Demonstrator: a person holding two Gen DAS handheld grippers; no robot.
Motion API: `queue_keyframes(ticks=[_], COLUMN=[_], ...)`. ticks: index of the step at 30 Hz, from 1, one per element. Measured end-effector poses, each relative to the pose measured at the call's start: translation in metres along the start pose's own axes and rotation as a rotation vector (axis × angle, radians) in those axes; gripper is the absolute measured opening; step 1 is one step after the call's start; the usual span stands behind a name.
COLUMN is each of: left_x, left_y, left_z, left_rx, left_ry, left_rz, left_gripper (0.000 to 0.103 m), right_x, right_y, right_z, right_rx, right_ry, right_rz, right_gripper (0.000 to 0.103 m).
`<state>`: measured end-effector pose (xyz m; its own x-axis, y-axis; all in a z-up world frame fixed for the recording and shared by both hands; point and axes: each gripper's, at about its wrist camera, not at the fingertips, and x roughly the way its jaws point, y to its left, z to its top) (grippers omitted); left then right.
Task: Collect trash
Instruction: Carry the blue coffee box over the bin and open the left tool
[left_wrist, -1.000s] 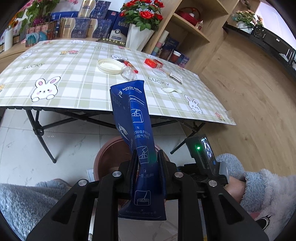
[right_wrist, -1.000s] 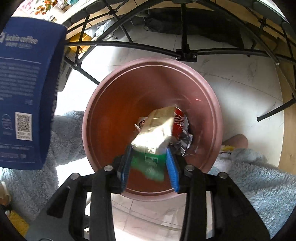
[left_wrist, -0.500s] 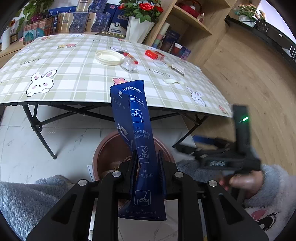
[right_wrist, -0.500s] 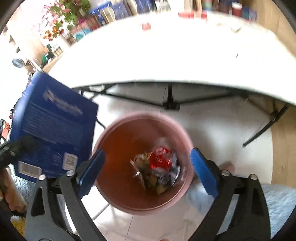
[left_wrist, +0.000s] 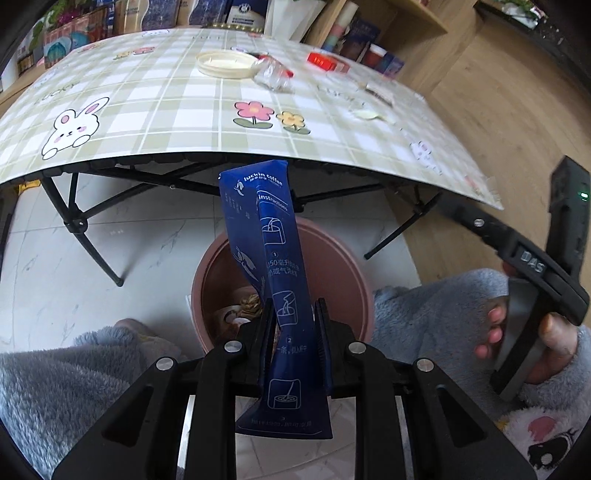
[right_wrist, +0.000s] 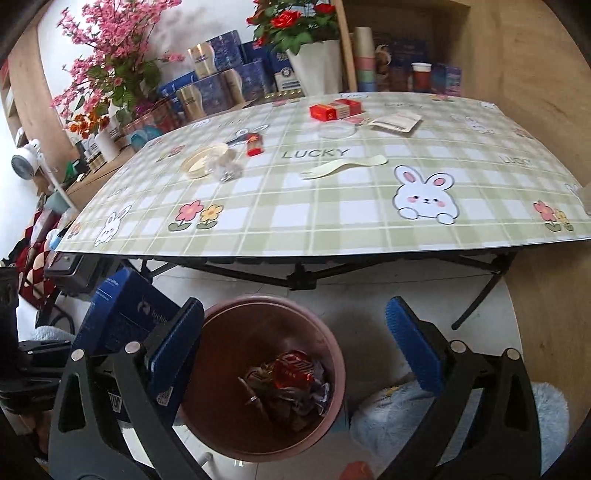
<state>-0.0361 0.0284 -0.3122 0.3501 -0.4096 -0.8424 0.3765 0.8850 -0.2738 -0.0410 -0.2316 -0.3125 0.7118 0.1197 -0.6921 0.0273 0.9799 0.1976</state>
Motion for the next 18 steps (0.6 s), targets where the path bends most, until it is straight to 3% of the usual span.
queue_keyframes(ticks=[9, 18], left_x=[0.042, 0.083], left_y=[-0.014, -0.013], left_z=[0.011, 0.017], left_rx=[0.091, 0.136], left_ry=[0.081, 0.122], left_rz=[0.059, 0.147], left_gripper=[0.021, 0.021], right_x=[-0.004, 0.007], right_y=[-0.009, -0.014], right_z=[-0.011, -0.018], right_rx=[-0.008, 0.010], right_ry=[-0.042, 0.000], right_rz=[-0.024, -0.001], right_gripper=[0.097, 0.097])
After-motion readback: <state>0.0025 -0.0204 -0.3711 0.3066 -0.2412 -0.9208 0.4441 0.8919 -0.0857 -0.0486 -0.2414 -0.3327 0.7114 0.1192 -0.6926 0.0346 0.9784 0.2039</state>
